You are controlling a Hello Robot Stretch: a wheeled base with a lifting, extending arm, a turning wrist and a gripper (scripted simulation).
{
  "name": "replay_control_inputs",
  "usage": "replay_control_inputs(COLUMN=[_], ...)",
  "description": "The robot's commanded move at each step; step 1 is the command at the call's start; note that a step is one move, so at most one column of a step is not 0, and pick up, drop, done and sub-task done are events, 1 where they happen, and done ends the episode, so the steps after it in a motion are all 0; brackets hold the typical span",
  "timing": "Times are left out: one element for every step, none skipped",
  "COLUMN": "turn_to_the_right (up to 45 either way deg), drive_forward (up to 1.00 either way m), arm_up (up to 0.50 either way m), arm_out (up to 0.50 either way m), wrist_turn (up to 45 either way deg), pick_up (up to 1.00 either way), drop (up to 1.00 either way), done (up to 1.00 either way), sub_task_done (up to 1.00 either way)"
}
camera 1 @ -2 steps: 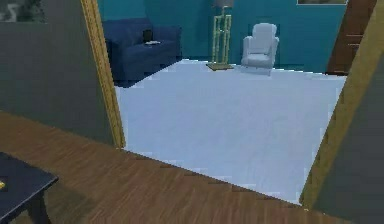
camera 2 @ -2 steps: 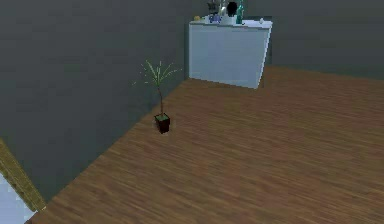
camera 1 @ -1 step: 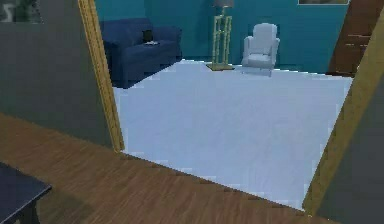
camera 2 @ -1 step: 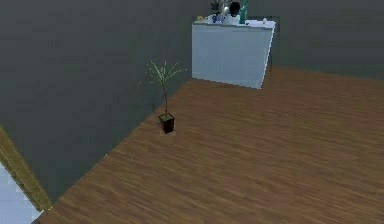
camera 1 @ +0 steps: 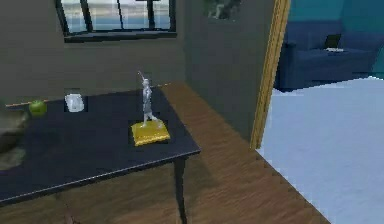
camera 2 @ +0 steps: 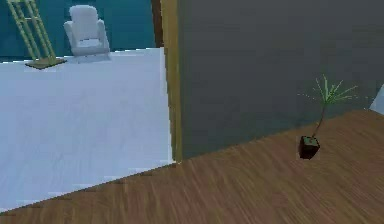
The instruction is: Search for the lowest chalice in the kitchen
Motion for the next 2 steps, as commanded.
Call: replay_control_inputs(turn_to_the_right=[-45.0, 0.0], drive_forward=[0.0, 0.0], arm_up=[0.0, 0.0], arm_out=[0.0, 0.0], wrist_turn=[0.0, 0.0], pick_up=[0.0, 0.0], drop=[0.0, 0.0], done=[0.0, 1.0], sub_task_done=[0.0, 0.0])
